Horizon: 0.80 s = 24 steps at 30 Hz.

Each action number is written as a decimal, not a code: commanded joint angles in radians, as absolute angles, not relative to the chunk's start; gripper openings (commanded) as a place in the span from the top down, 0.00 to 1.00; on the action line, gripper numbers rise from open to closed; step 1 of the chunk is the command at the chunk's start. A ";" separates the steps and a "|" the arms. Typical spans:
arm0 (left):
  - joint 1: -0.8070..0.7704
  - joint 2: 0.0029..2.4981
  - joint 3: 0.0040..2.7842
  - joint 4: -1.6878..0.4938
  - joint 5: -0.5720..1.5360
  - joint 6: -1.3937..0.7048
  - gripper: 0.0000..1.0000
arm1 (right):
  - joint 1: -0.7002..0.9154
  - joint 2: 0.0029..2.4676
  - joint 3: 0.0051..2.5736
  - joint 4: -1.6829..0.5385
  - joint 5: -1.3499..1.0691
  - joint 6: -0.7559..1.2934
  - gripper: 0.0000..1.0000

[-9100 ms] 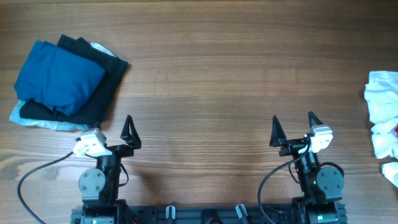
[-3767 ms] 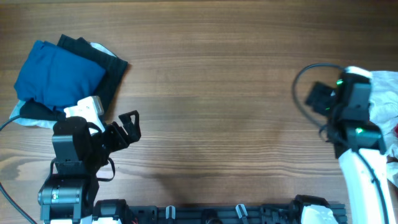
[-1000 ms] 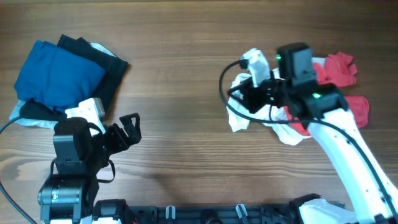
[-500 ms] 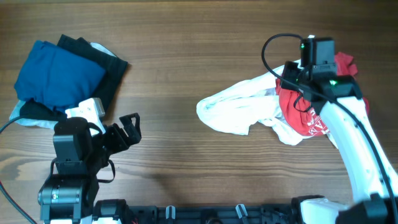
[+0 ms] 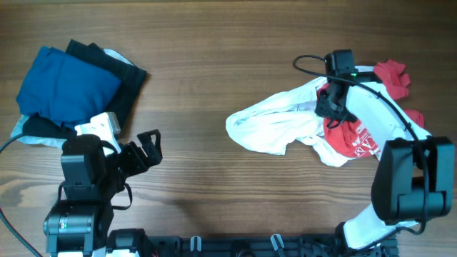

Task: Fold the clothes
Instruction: 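Grasp the white shirt with the right gripper and drag it to center, then reach the left gripper to the white shirt's left end and grasp it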

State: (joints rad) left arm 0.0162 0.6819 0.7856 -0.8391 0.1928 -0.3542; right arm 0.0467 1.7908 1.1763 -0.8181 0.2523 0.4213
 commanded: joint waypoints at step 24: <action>0.023 0.681 0.805 -0.839 0.209 -0.360 0.00 | -0.692 1.432 1.177 -0.801 -0.054 0.382 0.72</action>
